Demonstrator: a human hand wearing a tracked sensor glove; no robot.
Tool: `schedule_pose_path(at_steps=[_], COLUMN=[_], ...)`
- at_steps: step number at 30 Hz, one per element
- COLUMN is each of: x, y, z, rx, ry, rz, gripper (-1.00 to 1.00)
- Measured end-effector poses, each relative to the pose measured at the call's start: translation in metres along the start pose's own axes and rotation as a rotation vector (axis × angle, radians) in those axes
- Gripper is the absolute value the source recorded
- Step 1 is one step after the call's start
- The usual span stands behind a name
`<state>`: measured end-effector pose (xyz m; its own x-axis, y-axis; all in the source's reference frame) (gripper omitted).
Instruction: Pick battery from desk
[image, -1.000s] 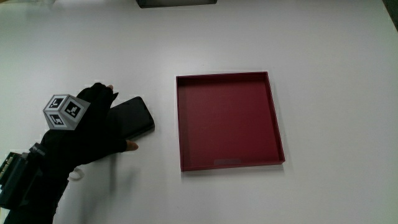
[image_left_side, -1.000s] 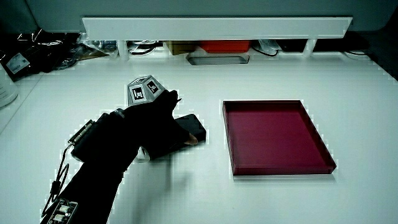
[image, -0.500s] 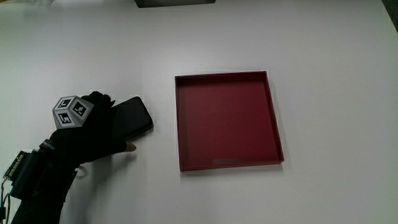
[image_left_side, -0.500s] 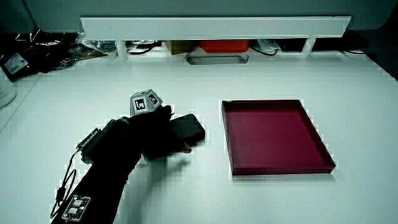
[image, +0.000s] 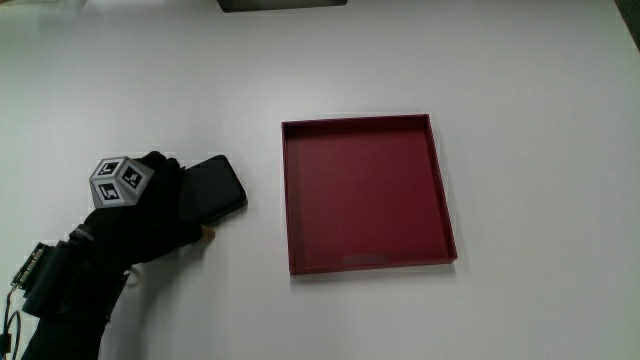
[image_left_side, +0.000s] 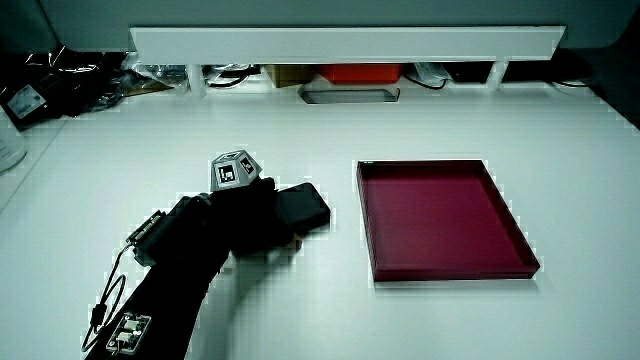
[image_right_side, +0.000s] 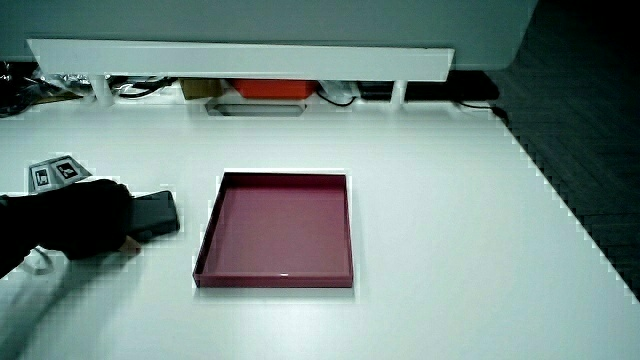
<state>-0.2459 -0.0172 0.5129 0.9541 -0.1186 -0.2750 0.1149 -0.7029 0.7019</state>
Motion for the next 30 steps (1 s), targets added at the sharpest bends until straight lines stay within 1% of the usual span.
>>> schedule_pose_path(at_steps=[3, 4, 5, 7, 10, 11, 12, 13, 16, 18, 19, 20, 21, 23, 24, 25, 26, 27, 28, 29, 30], x=[0.003, 0.002, 0.003, 0.002, 0.003, 0.005, 0.004, -0.005, -0.005, -0.001, 0.006, 0.008, 0.011, 0.015, 0.023, 0.026, 0.032, 0.038, 0.045, 0.052, 0.056], y=[-0.001, 0.0, -0.003, -0.002, -0.003, -0.006, -0.006, 0.0, -0.003, -0.005, -0.01, -0.01, -0.014, -0.013, -0.017, -0.018, -0.02, -0.021, -0.025, -0.028, -0.027], z=[0.001, 0.001, 0.002, 0.001, 0.002, 0.003, 0.002, -0.004, -0.006, -0.006, -0.003, -0.002, 0.0, -0.001, 0.002, 0.002, 0.003, 0.004, 0.007, 0.009, 0.009], rx=[0.021, 0.043, 0.049, 0.076, 0.082, 0.092, 0.106, 0.089, 0.114, 0.126, 0.145, 0.147, 0.149, 0.154, 0.159, 0.16, 0.175, 0.186, 0.19, 0.209, 0.209], ry=[0.039, 0.034, 0.02, 0.027, 0.029, 0.043, 0.042, 0.037, 0.032, 0.038, 0.026, 0.032, 0.036, 0.015, 0.026, 0.012, 0.015, 0.031, 0.023, 0.03, 0.007], rz=[-0.019, -0.032, -0.023, -0.046, -0.051, -0.052, -0.062, -0.069, -0.096, -0.109, -0.101, -0.123, -0.115, -0.171, -0.176, -0.19, -0.226, -0.251, -0.258, -0.295, -0.328], gripper=[0.41, 0.45, 0.5, 0.59, 0.73, 0.77, 0.82, 0.86, 1.0, 1.0, 1.0, 1.0, 1.0, 1.0, 1.0, 1.0, 1.0, 1.0, 1.0, 1.0, 1.0])
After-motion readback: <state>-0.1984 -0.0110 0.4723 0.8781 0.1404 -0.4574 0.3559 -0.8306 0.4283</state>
